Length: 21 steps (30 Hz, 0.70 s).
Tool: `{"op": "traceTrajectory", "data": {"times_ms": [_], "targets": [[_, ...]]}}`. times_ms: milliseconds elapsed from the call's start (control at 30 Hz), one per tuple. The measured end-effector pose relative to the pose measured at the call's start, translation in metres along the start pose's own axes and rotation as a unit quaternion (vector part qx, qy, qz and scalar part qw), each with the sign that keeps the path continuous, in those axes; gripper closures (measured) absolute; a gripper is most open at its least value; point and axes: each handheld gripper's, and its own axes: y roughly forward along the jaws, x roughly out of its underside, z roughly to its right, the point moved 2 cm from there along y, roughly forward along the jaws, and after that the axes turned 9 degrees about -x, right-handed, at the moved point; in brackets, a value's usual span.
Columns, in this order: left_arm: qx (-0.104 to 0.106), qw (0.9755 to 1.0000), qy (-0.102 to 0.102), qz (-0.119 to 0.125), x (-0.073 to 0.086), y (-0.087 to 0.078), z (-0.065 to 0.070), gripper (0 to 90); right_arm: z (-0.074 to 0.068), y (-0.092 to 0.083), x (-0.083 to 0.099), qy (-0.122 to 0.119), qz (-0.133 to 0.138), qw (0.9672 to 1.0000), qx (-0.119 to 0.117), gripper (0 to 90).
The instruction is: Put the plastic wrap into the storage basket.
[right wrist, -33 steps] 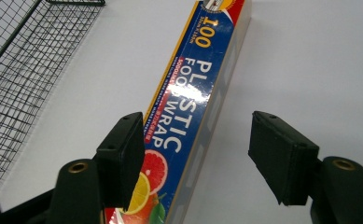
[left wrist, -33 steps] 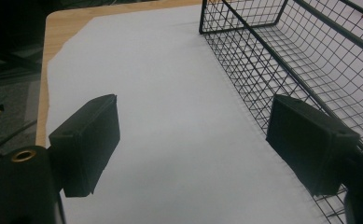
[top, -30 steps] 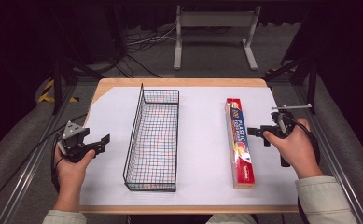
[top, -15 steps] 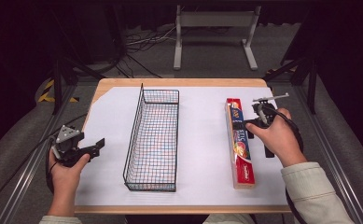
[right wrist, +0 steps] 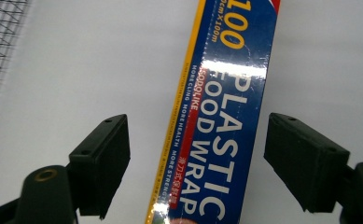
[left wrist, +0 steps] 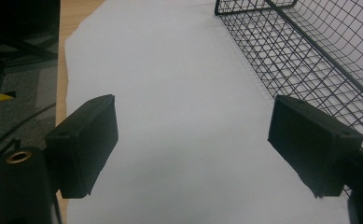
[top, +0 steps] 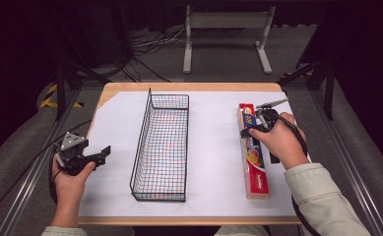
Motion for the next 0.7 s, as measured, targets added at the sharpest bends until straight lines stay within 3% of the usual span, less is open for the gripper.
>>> {"op": "traceTrajectory", "data": {"times_ms": [167, 433, 700], "targets": [[-0.001, 1.0, 0.0, -0.001, 0.0, 0.001, 0.0, 16.3, 0.002, 0.006, -0.001, 0.018, -0.005, 0.9998, 0.011, 23.4], [-0.003, 1.0, 0.004, -0.008, 0.001, 0.003, 0.0, 16.2, 0.006, 0.023, 0.003, 0.053, -0.046, 0.9971, 0.03, 23.4], [-0.004, 0.9999, 0.006, -0.014, 0.002, 0.005, 0.0, 16.1, 0.005, 0.035, 0.005, 0.058, -0.075, 0.9942, 0.049, 26.1]]}}
